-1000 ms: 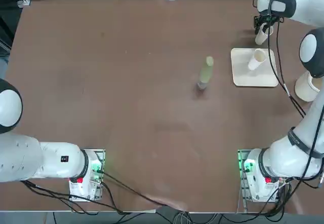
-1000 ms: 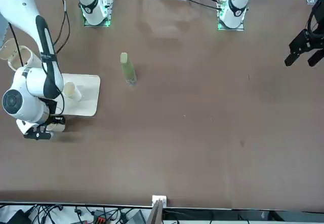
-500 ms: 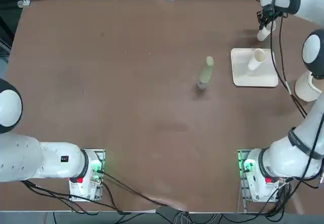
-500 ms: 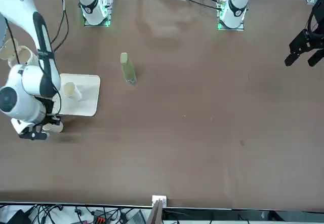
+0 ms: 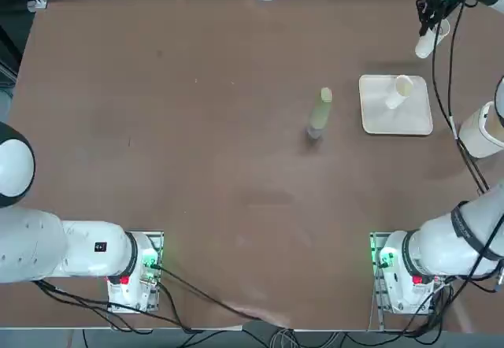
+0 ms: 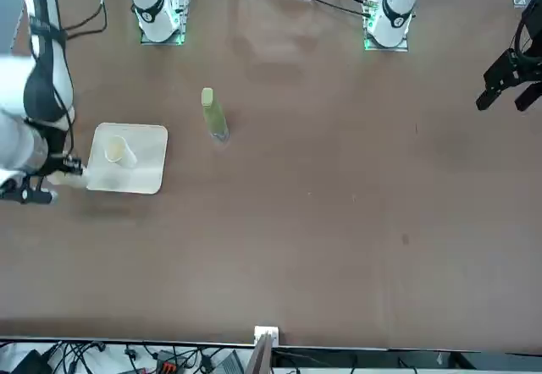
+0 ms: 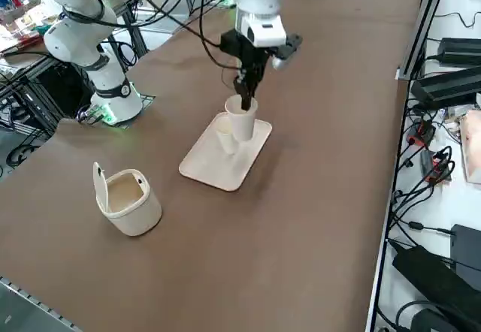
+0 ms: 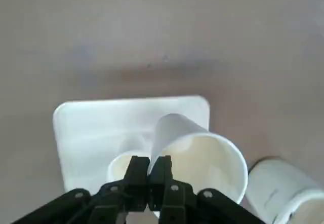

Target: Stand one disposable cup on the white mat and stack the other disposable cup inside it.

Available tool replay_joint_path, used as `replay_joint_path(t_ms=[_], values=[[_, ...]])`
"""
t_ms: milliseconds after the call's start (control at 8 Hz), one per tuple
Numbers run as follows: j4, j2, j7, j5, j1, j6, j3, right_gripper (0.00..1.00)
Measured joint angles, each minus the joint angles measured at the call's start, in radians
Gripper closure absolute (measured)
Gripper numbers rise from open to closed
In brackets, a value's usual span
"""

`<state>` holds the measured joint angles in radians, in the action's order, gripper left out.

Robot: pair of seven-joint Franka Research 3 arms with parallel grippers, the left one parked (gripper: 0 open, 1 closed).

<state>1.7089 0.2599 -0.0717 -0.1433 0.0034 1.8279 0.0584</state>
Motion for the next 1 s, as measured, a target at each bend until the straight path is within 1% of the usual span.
replay_joint_path(t_ms=[125,375,625,1000], values=[[0.045,-0.035,-0.048,0.0,0.029,-0.005,-0.004,0.98],[0.133,-0.079,-0.112,0.0,0.077,-0.003,-0.007,0.98],[0.191,-0.101,-0.122,0.0,0.086,0.001,-0.006,0.98],[0.241,-0.111,-0.124,0.0,0.086,0.013,-0.004,0.98]])
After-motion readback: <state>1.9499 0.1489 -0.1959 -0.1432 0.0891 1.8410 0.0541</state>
